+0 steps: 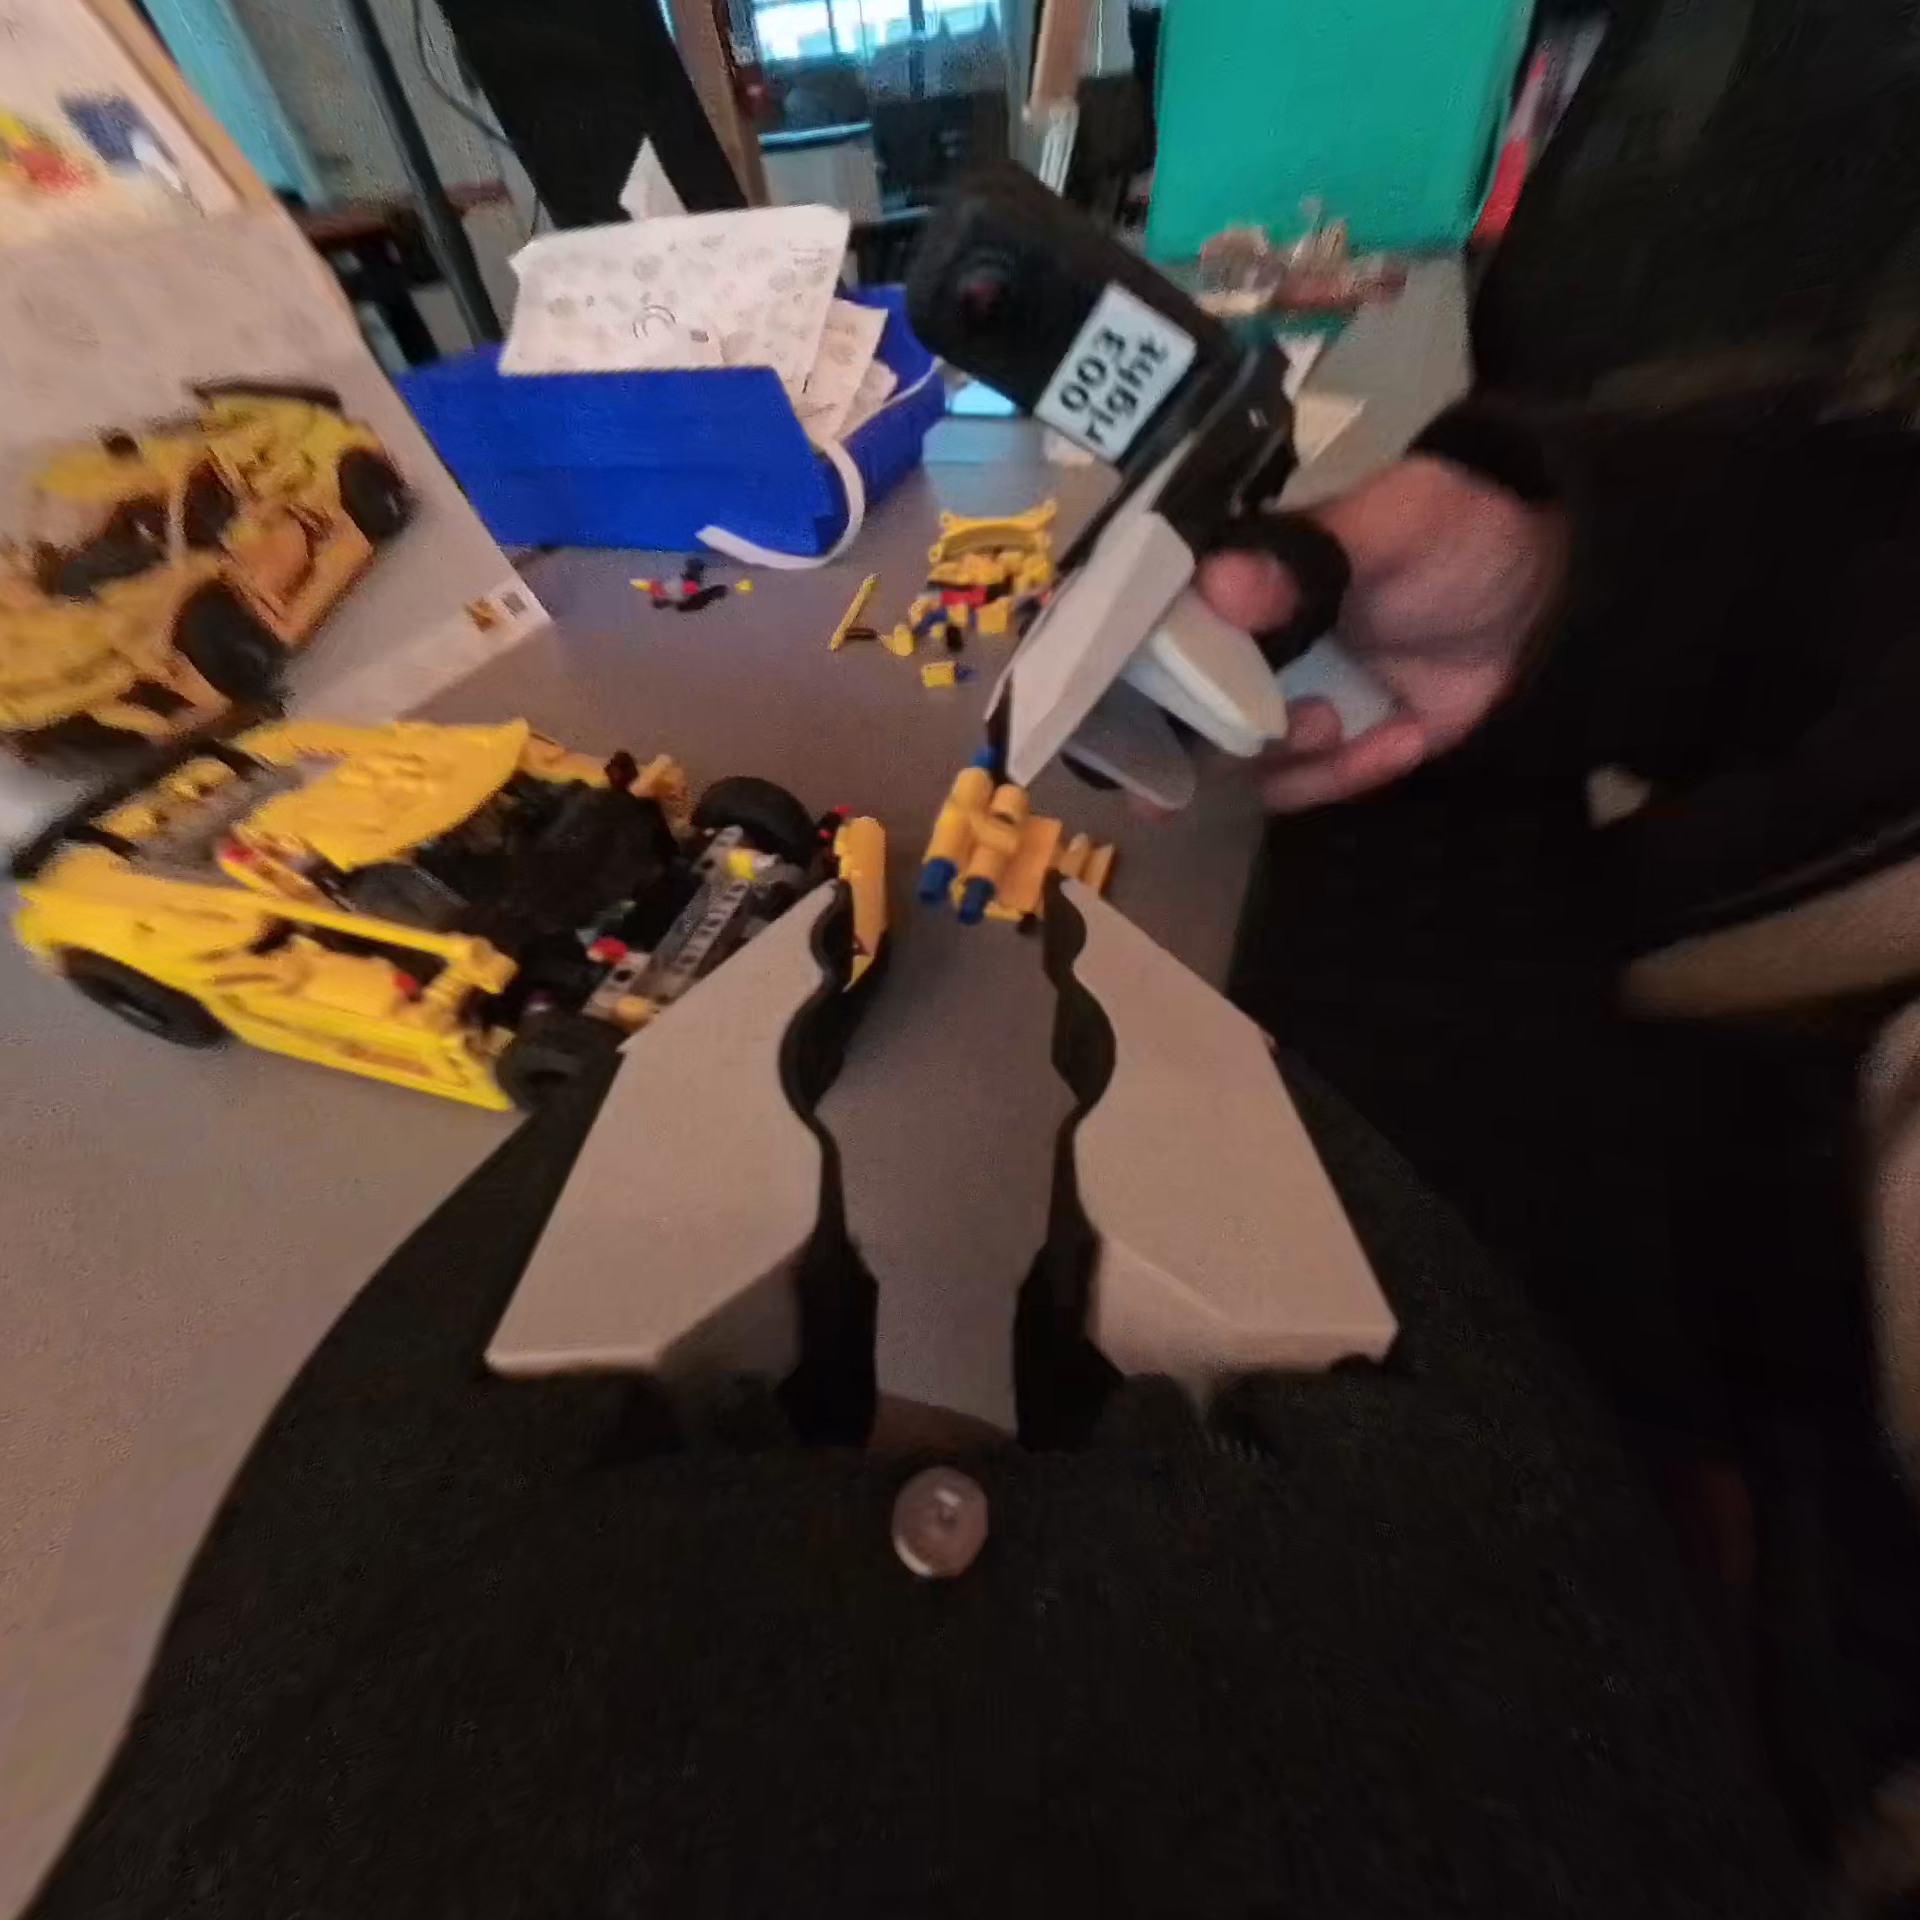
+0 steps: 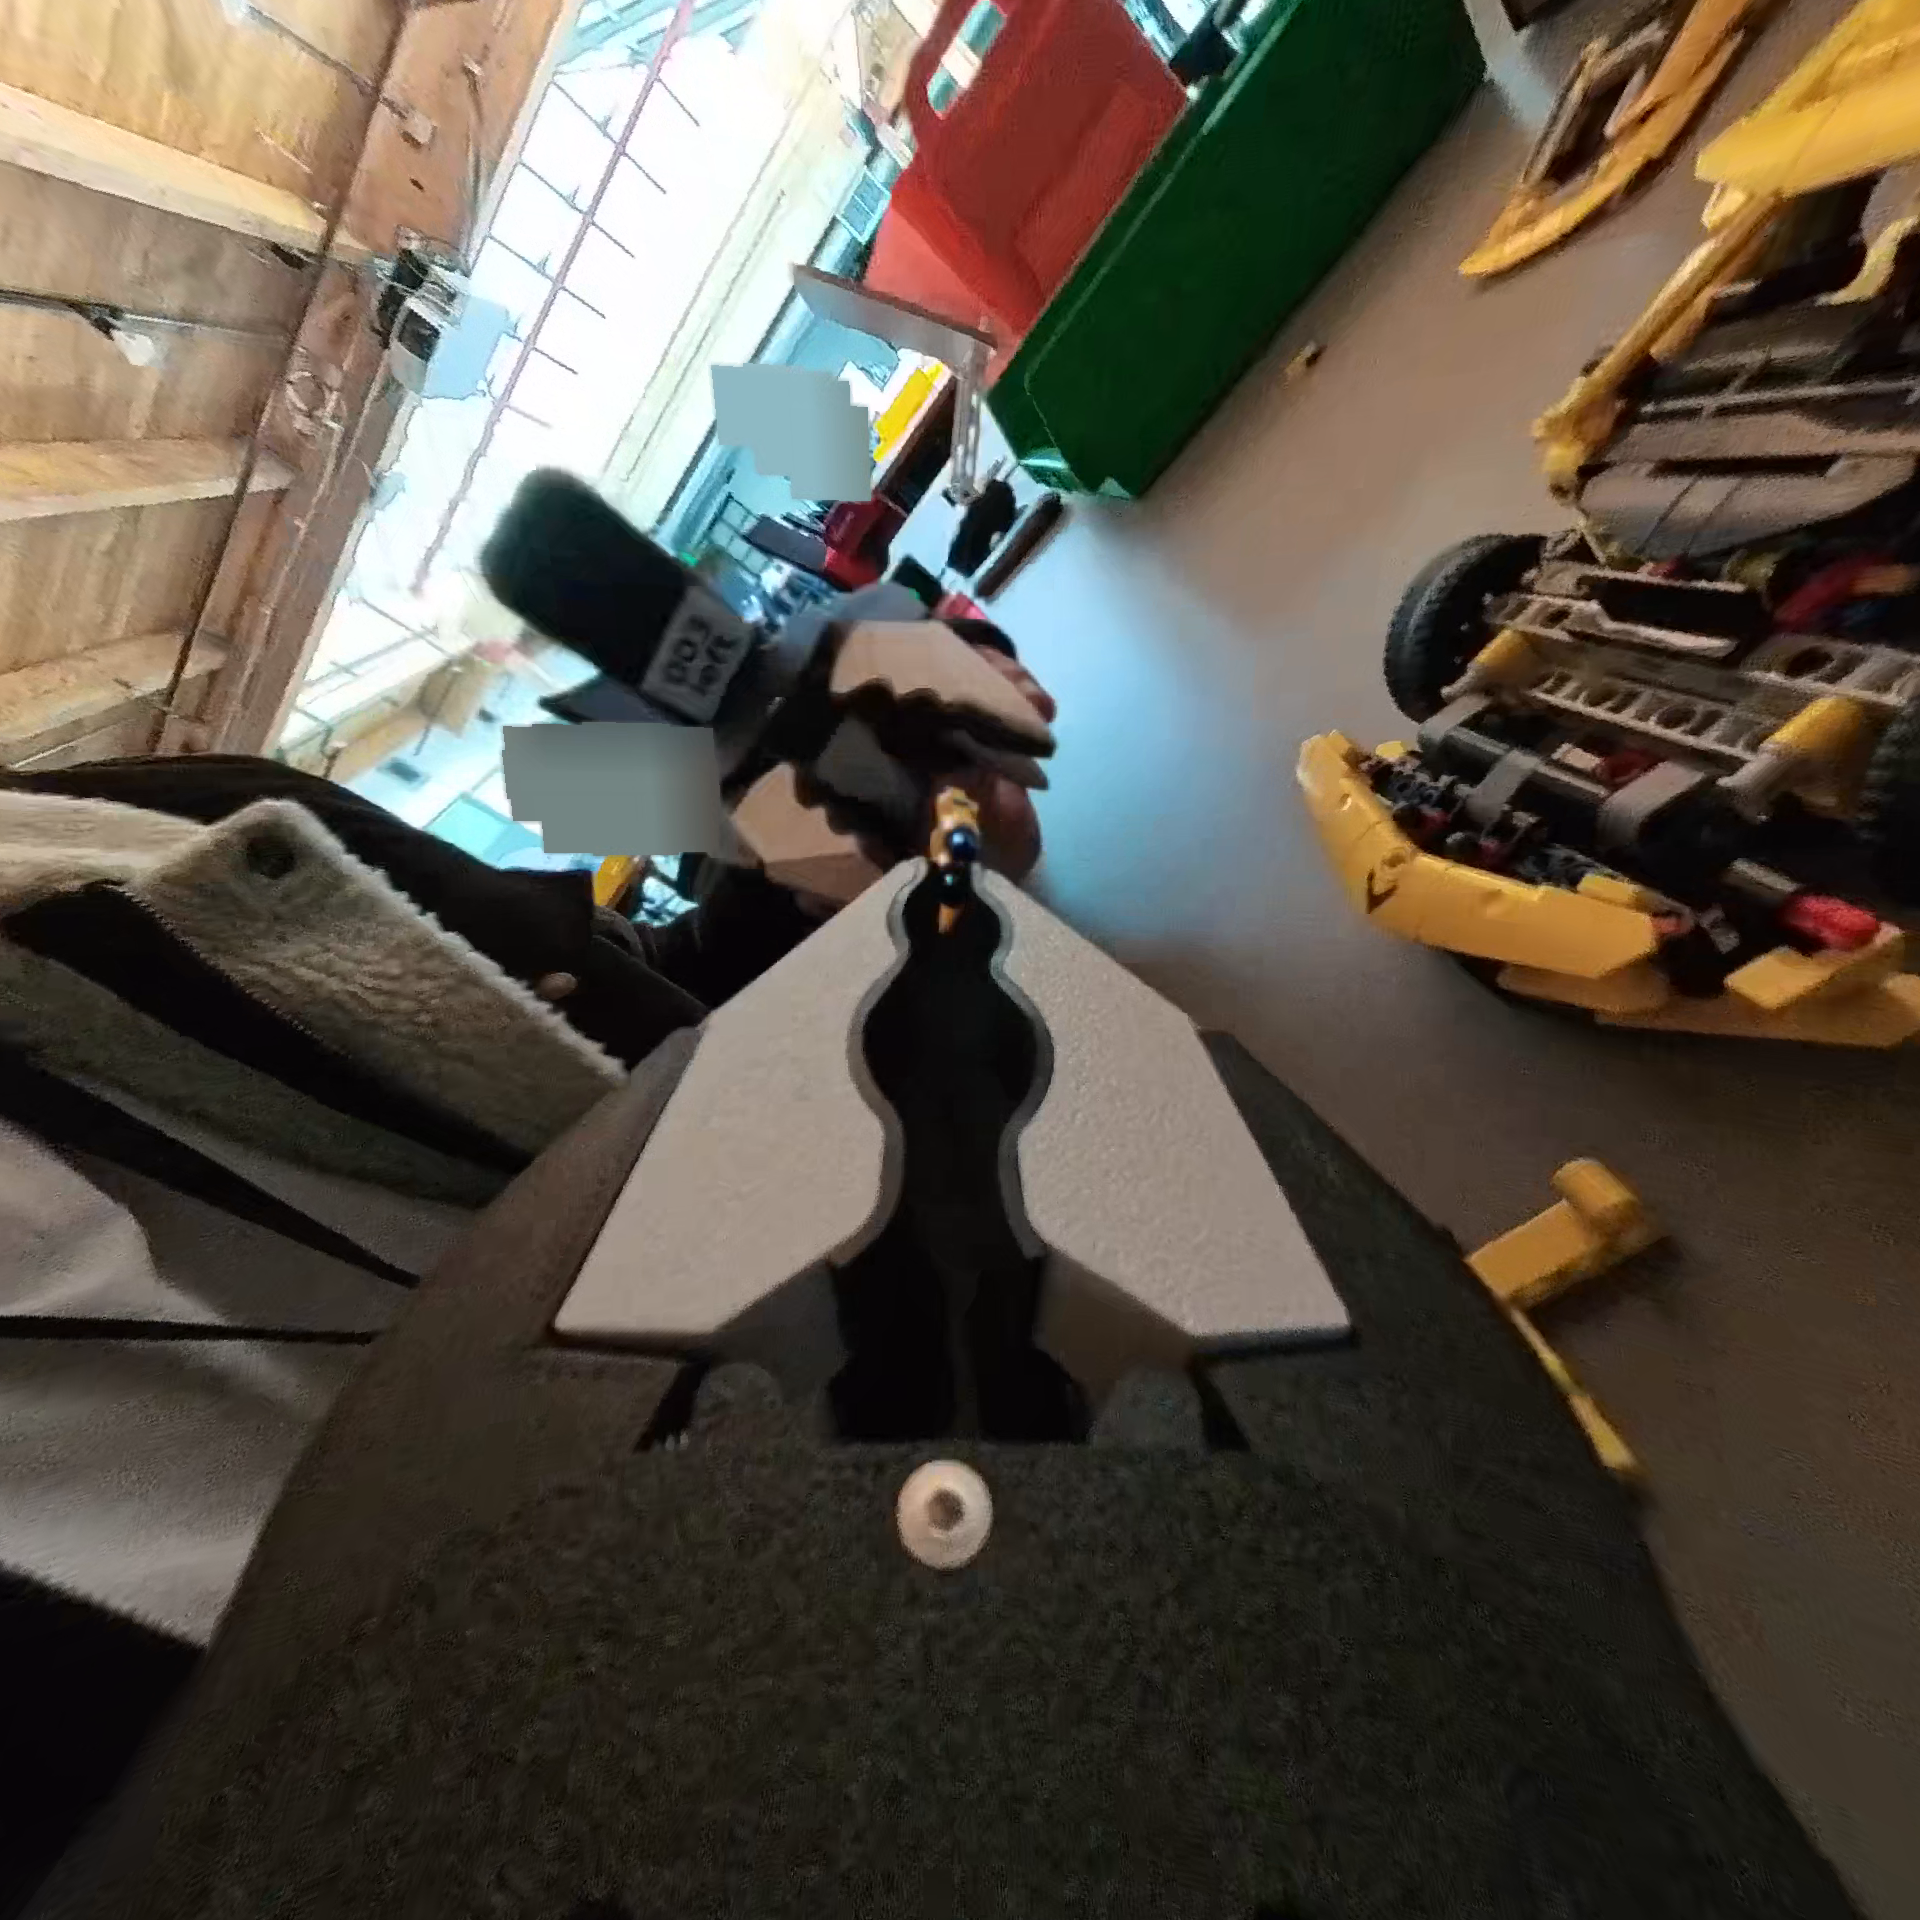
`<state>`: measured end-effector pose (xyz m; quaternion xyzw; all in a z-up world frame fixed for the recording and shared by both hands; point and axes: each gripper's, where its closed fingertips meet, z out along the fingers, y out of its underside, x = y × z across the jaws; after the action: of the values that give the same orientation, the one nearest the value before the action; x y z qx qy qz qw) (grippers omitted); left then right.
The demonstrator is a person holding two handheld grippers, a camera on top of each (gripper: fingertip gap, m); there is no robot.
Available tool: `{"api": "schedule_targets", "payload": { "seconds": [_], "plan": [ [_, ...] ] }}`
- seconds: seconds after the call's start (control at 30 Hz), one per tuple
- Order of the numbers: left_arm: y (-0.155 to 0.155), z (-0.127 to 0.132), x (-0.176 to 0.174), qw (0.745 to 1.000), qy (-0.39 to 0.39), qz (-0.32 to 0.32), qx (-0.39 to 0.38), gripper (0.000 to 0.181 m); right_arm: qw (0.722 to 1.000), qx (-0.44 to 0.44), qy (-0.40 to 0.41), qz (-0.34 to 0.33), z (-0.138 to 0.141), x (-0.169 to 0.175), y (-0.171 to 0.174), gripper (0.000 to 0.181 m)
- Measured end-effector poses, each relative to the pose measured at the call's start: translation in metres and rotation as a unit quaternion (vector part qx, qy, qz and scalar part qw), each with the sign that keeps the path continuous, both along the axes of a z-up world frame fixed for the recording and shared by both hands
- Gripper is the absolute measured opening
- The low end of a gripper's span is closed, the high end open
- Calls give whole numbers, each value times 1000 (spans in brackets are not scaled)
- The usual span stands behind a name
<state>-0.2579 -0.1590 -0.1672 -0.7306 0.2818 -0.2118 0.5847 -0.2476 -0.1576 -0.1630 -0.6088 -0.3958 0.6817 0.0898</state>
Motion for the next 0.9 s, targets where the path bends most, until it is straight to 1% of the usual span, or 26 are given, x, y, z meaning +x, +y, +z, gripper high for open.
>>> {"api": "schedule_targets", "payload": {
  "seconds": [0.1,0.13,0.17,0.2,0.23,0.33,0.37,0.43,0.5,0.7,0.73,0.77,0.8,0.83,0.87,0.9],
  "plan": [
    [0,13,1,987,-138,-37,-74,38,999,11,41,1,14,2,-3,4],
    [-1,21,2,976,-193,-51,-89,37,999,15,51,8,17,3,-7,4],
    [-5,32,4,959,-253,-77,-98,35,998,24,58,7,19,2,-9,4],
    [-8,40,5,944,-295,-99,-105,28,997,38,61,5,20,2,-10,4],
    [-10,39,7,937,-310,-110,-116,25,997,51,66,0,22,2,-11,4],
    [-13,34,15,937,-298,-126,-133,25,994,67,82,-3,26,4,-12,4],
    [-13,33,17,938,-293,-128,-131,22,994,71,79,2,25,3,-14,4],
    [-14,31,21,941,-283,-132,-132,7,993,88,76,1,23,1,-17,4],
    [-15,33,21,939,-291,-133,-127,7,992,91,84,0,25,2,-17,4],
    [-18,37,22,940,-293,-135,-112,7,994,50,89,32,29,8,-17,3],
    [-18,46,11,932,-325,-132,-97,7,994,27,106,-7,36,15,2,3],
    [-17,60,-14,912,-386,-118,-75,7,989,-18,141,-49,48,33,33,2],
    [-13,62,-41,895,-432,-91,-70,7,984,-36,151,-84,51,53,60,2],
    [-9,59,-58,885,-454,-70,-78,6,987,-2,126,-103,45,68,76,3],
    [-7,57,-63,882,-459,-64,-83,7,987,43,97,-124,40,81,88,3],
    [-6,53,-58,889,-446,-59,-88,7,983,82,71,-150,38,95,103,2]
  ]
}}
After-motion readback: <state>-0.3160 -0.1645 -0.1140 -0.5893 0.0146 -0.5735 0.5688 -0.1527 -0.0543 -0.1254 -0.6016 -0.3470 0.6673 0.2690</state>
